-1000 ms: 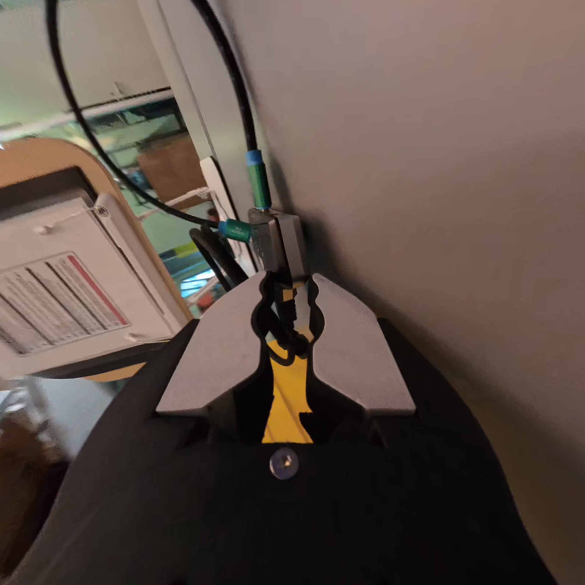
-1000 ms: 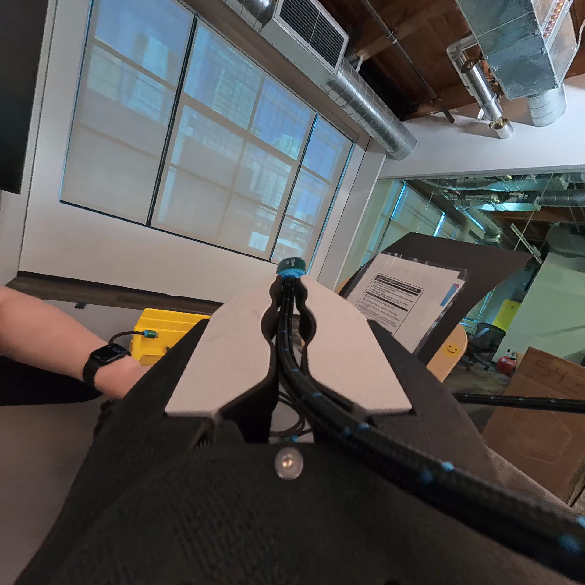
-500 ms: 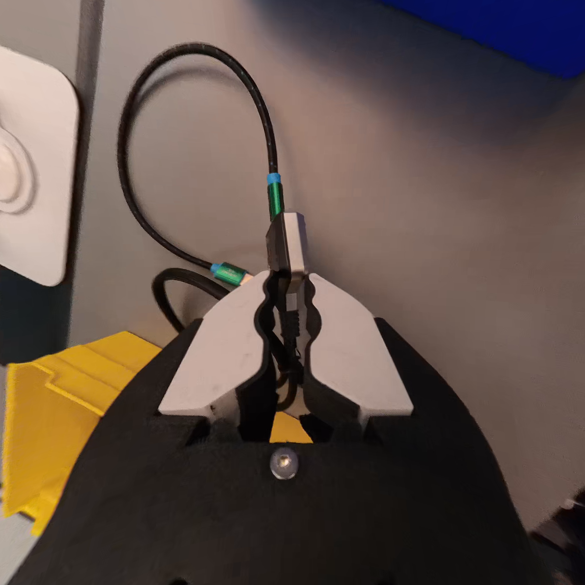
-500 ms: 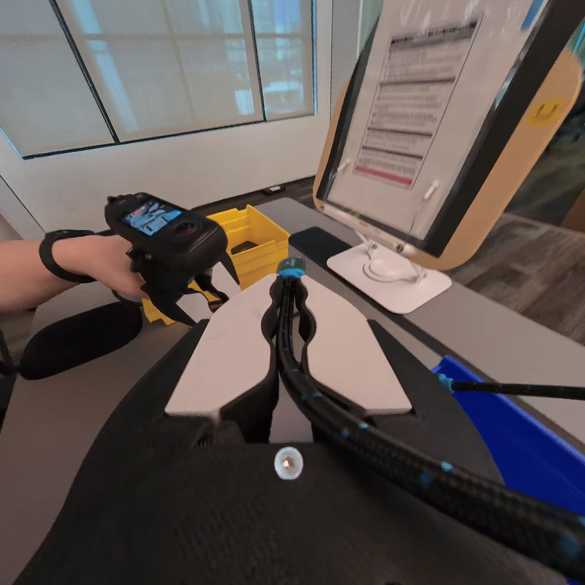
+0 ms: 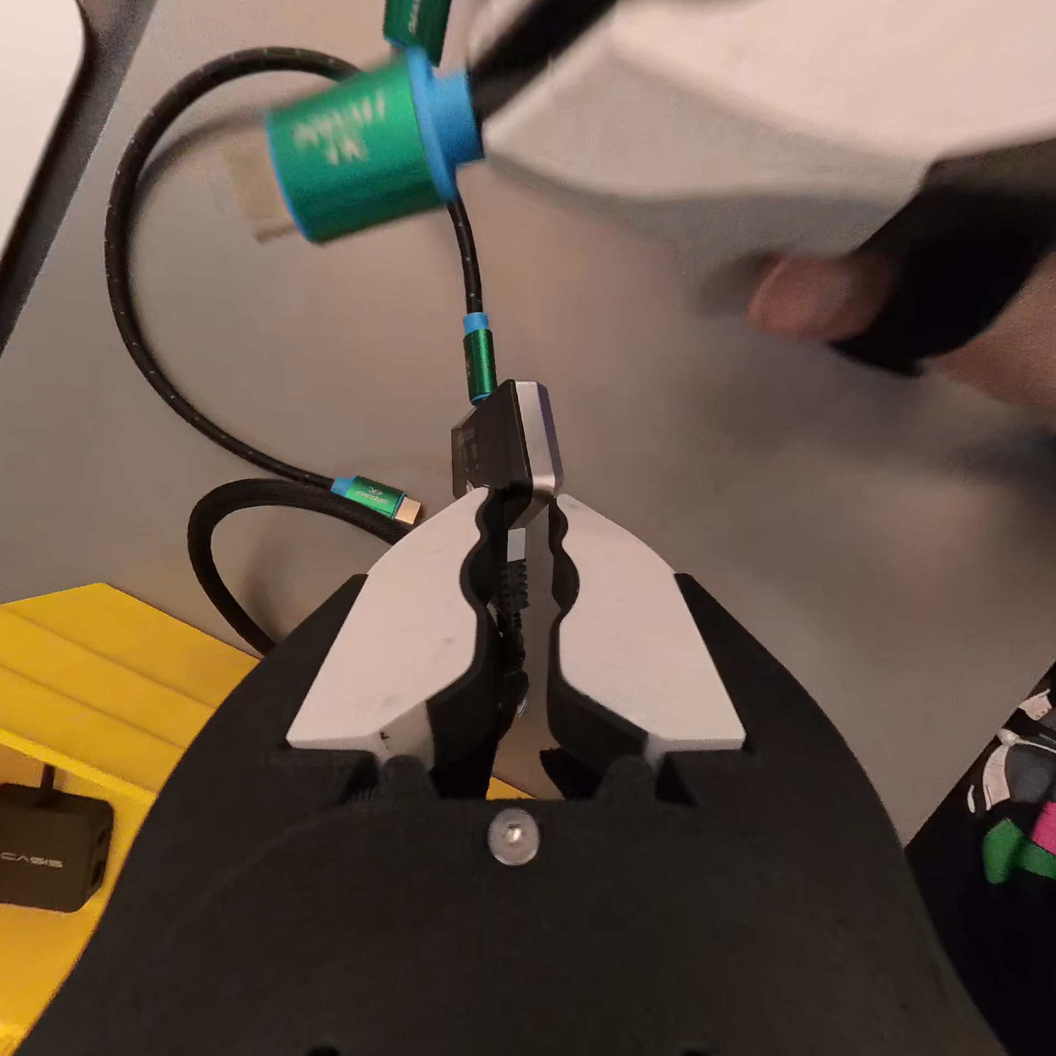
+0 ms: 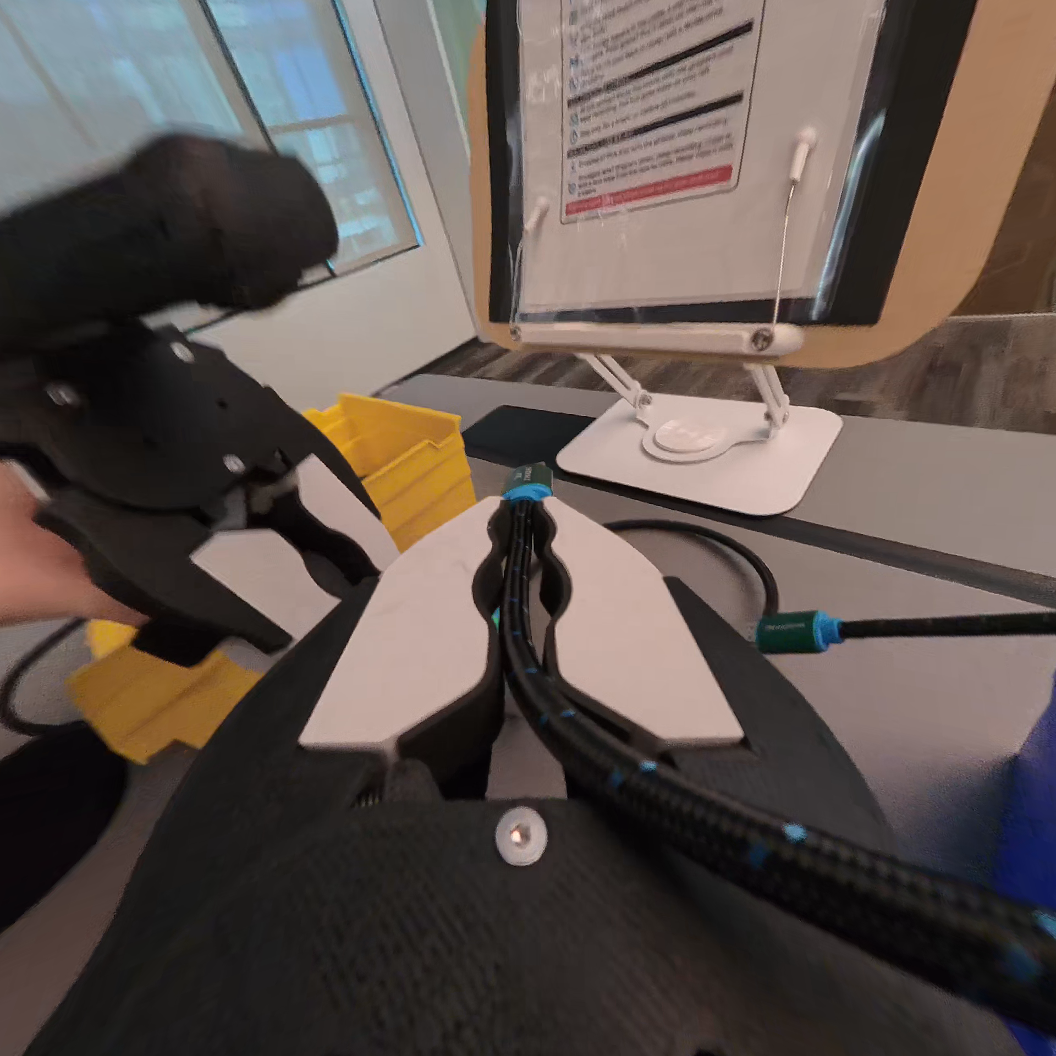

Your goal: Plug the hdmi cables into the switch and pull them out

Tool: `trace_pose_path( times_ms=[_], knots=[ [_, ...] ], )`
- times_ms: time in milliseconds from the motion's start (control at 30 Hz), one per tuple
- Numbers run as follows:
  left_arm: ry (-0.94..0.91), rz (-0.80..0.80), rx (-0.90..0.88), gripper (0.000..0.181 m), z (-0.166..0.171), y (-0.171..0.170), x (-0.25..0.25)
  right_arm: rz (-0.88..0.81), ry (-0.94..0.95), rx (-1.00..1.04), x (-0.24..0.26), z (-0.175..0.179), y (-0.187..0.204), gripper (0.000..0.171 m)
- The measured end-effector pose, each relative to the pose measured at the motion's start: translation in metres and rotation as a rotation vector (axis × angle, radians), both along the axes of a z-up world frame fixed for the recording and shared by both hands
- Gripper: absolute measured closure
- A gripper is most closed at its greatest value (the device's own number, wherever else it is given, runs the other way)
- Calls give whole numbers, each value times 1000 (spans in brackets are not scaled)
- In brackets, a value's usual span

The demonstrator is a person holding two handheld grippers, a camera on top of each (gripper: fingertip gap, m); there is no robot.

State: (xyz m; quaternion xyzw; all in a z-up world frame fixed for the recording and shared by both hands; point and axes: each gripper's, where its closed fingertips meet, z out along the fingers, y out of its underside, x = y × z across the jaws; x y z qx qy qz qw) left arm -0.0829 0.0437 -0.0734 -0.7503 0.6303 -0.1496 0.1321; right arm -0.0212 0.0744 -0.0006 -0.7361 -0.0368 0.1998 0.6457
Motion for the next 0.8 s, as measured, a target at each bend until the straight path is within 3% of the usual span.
trace_pose_path(
  times_ms=[67,100,233,400,567,600,733,800],
  knots=[
    [-9,5,-14,167,0,3,-2,-16,-76,3,-8,-15,3,162],
    [-6,3,-20,181,0,4,-4,-23,-114,20,-11,-19,5,163],
    [13,9,18,181,-9,17,-16,2,-185,109,-24,-27,9,163],
    [-108,28,-12,181,-2,8,-13,-11,-162,61,-12,-33,17,163],
    [-92,12,182,121,-9,-15,-26,-22,-146,95,0,-16,13,162],
    [-61,10,240,116,-16,-17,-30,-24,-142,111,1,-10,11,162],
    [25,39,491,119,-37,-11,-33,-24,-142,156,8,12,6,162],
    [45,72,500,130,-48,-8,-30,-18,-141,159,10,17,2,162]
  ],
)
